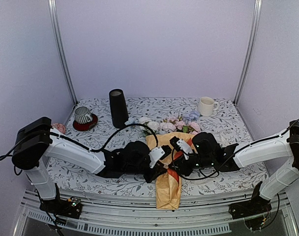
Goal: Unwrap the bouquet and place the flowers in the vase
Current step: Untie the half-tied ribbon from the folded wrapping paper.
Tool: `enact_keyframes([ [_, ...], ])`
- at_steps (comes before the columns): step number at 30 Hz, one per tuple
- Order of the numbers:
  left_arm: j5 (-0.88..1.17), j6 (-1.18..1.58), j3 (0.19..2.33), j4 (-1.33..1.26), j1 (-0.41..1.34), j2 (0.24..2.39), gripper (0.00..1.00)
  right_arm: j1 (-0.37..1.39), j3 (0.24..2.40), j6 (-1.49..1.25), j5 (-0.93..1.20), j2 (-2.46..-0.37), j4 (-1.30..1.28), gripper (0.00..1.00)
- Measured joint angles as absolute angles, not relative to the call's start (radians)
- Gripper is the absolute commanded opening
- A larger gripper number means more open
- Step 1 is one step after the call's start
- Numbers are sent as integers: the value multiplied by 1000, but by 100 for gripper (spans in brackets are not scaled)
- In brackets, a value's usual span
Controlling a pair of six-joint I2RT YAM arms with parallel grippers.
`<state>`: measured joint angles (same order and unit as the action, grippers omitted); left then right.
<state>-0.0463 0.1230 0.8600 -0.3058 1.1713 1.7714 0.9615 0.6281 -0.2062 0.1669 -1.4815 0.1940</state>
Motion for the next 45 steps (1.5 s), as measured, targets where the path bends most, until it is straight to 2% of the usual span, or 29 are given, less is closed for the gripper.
enact_keyframes([
  [10,-65,126,866,-300,1163,1775,24,961,629,-205,162,-1481,185,22],
  [14,-67,131,866,-300,1161,1775,29,961,630,-202,162,-1481,180,20],
  [17,-68,133,862,-303,1160,1775,29,961,636,-193,161,-1487,171,8],
  [19,-68,133,856,-303,1160,1775,29,961,646,-186,158,-1495,160,3],
  [28,-57,123,850,-302,1158,1775,29,961,663,-171,161,-1484,138,2],
  [45,-69,69,881,-271,1158,1776,20,961,665,-164,197,-1445,135,2],
])
